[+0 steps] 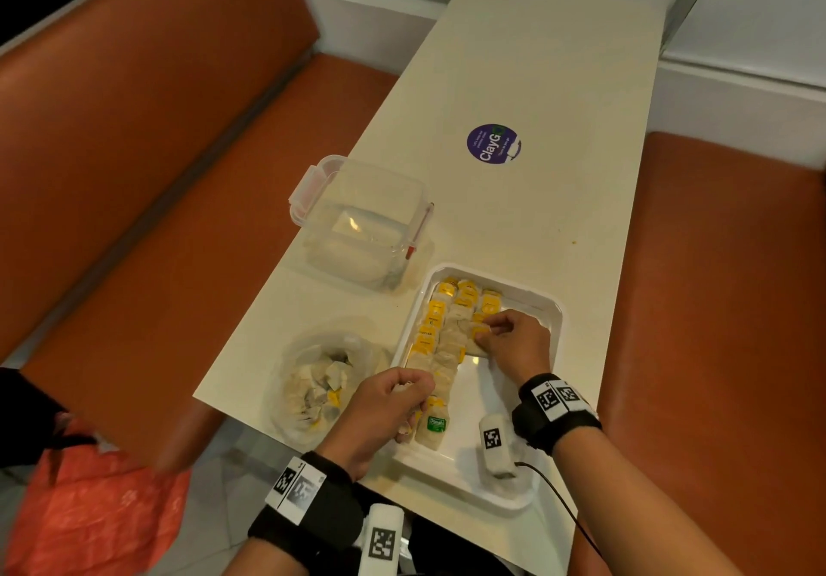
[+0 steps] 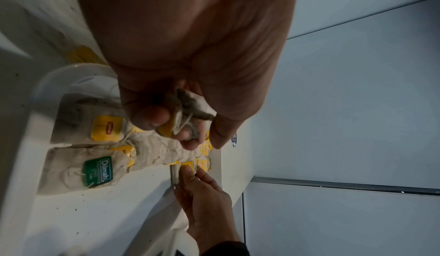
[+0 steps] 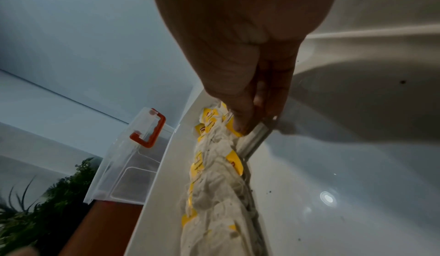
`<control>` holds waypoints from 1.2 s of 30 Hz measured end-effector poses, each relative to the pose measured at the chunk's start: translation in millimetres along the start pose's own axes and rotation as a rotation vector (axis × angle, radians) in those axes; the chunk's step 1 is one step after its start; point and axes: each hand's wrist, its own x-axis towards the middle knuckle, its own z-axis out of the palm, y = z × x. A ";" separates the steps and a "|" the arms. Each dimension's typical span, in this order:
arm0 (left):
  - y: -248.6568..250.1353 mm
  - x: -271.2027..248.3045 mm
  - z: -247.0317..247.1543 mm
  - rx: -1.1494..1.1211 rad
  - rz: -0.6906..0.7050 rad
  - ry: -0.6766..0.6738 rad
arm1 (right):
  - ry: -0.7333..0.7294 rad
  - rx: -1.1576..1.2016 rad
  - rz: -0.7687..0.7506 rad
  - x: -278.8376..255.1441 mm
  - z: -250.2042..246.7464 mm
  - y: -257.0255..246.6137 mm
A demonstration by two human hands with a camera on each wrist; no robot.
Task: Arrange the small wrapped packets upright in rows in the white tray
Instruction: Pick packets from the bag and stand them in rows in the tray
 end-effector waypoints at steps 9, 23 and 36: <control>11.8 7.6 7.2 -0.247 0.005 -0.038 | -0.368 0.107 -0.161 -56.5 -22.1 -44.9; 11.2 4.3 9.5 -0.305 0.017 0.003 | -0.498 -0.186 -0.419 -106.5 -22.6 -53.4; 17.9 0.1 1.8 -0.516 -0.033 -0.006 | -0.468 -0.038 -0.384 -104.4 -39.5 -61.6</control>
